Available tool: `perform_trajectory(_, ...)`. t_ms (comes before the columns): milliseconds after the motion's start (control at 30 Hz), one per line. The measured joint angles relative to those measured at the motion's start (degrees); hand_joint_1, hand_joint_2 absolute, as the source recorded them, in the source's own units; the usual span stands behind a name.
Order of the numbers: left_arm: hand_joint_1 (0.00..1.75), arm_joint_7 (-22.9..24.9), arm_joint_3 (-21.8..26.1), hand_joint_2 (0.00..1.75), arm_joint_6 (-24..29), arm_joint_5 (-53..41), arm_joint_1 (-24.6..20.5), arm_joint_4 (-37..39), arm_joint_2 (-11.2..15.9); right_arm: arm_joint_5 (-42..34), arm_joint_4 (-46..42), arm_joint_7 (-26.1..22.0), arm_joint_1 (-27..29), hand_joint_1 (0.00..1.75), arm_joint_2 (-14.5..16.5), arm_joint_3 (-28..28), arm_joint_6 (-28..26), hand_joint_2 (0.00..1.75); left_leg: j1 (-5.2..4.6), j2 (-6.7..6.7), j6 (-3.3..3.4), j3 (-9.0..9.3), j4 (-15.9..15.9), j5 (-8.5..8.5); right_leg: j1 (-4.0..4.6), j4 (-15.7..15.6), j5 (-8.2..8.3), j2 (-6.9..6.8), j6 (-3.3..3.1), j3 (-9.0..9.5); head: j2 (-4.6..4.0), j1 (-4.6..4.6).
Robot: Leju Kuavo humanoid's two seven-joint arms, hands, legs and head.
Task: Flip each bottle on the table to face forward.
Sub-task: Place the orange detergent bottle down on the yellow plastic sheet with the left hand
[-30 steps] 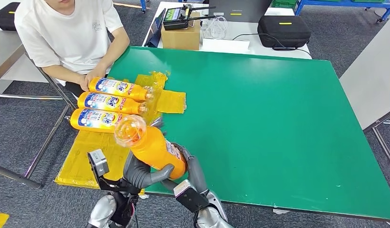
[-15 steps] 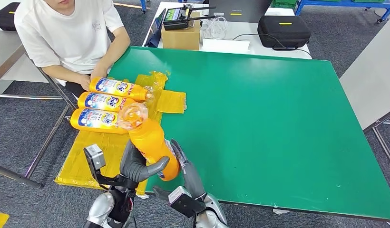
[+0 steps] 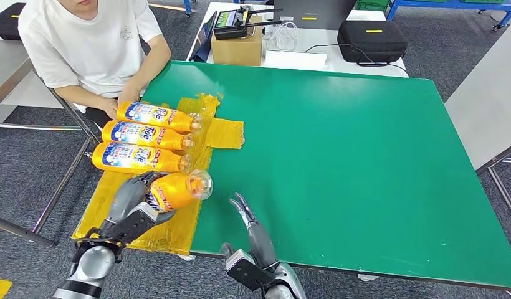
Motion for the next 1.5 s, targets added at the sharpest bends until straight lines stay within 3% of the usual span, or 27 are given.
perform_trajectory(133, 1.69, 4.1, 1.4, 1.75, -7.7, -2.4, 0.6, 1.9, 5.7, -0.5, 0.1, -0.3, 0.6, 0.00, 0.0, -1.7, 1.5, 0.00, 0.00, 0.01, 0.00, 0.00, 0.0, 0.00, 0.00, 0.0, 0.00, 0.01, 0.00, 0.01, -0.01, 0.01)
perform_trajectory(233, 1.75, 3.6, 2.0, 1.75, -9.5, -3.2, 0.5, 4.0, 9.4, -1.2, 0.4, -0.9, 0.7, 0.00, 0.1, -2.7, 2.3, 0.00, 0.00, 0.01, 0.00, 0.06, 0.0, 0.00, -0.01, 0.0, 0.00, 0.01, -0.01, 0.05, -0.01, -0.01)
perform_trajectory(500, 1.68, 0.0, 2.0, 1.75, -11.1, -1.1, -1.1, 8.0, 10.5, -1.7, 1.4, -1.4, 0.6, 0.00, 0.6, -3.9, 3.5, 0.00, -0.01, -0.05, -0.01, 0.32, 0.0, 0.02, -0.02, 0.0, 0.00, -0.06, -0.01, 0.33, -0.01, -0.01)
perform_trajectory(700, 1.45, -3.4, -0.1, 1.75, -11.2, -0.2, -3.6, 10.9, 9.9, -2.3, 2.3, -1.6, -0.3, 0.00, 1.2, -4.0, 5.3, 0.00, -0.03, -0.25, -0.04, 0.49, 0.0, 0.08, -0.04, 0.0, -0.01, -0.27, -0.01, 0.58, -0.01, -0.02)
perform_trajectory(833, 0.00, -4.3, -1.3, 1.75, -10.5, 0.2, -4.8, 12.2, 8.5, -2.4, 2.7, -1.7, -0.5, 0.00, 1.3, -4.0, 5.2, 0.00, -0.07, -0.42, -0.04, 0.53, 0.0, 0.10, -0.09, 0.0, -0.01, -0.40, -0.01, 0.70, -0.01, 0.01)
perform_trajectory(1000, 0.00, -2.6, -4.0, 1.75, -8.6, -3.3, -5.6, 15.0, 7.4, -3.1, 2.9, -1.7, -0.6, 0.00, 1.3, -4.1, 4.0, 0.00, -0.07, -0.37, -0.04, 0.54, 0.0, 0.10, -0.08, 0.0, -0.01, -0.32, -0.01, 0.65, -0.01, 0.02)
perform_trajectory(1133, 0.00, -2.0, -6.7, 1.75, -10.6, -3.5, -6.3, 18.0, 7.4, -3.7, 3.1, -2.2, -0.8, 0.00, 1.4, -4.3, 3.1, 0.00, -0.05, -0.34, -0.05, 0.51, 0.0, 0.09, -0.06, 0.0, -0.02, -0.27, -0.01, 0.63, -0.01, -0.01)
perform_trajectory(1300, 0.00, -1.8, -9.4, 1.75, -13.0, -2.9, -7.4, 20.6, 8.7, -4.4, 3.8, -2.9, -1.4, 0.00, 1.6, -4.6, 3.0, 0.00, -0.05, -0.42, -0.05, 0.57, -0.1, 0.09, -0.07, 0.0, -0.06, -0.38, -0.05, 0.87, -0.01, -0.02)
perform_trajectory(1500, 0.00, -3.1, -11.1, 1.75, -10.7, 0.3, -7.6, 21.7, 9.6, -4.6, 4.4, -3.2, -1.8, 0.00, 1.7, -4.7, 2.5, 0.00, -0.06, -0.42, -0.07, 0.89, -0.1, 0.12, -0.08, 0.0, -0.05, -0.36, -0.06, 1.12, 0.00, -0.01)
